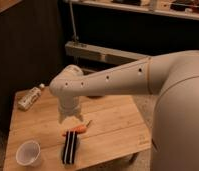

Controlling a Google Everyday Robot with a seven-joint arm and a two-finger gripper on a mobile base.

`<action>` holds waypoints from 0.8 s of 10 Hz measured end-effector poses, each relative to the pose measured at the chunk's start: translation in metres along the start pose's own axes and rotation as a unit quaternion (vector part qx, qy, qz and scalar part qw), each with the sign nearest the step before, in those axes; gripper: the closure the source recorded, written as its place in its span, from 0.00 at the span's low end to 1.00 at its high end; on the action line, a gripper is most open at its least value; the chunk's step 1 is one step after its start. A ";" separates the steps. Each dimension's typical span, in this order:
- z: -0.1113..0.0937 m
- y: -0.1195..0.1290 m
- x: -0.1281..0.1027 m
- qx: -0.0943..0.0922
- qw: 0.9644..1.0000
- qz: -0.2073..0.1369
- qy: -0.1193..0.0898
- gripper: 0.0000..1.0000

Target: Place the eraser in the ceramic cup

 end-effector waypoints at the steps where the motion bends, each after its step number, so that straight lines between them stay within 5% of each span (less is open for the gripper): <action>1: 0.005 -0.002 0.003 -0.006 1.000 0.005 -0.003 0.35; 8: 0.059 0.001 0.023 -0.040 0.999 0.013 -0.016 0.35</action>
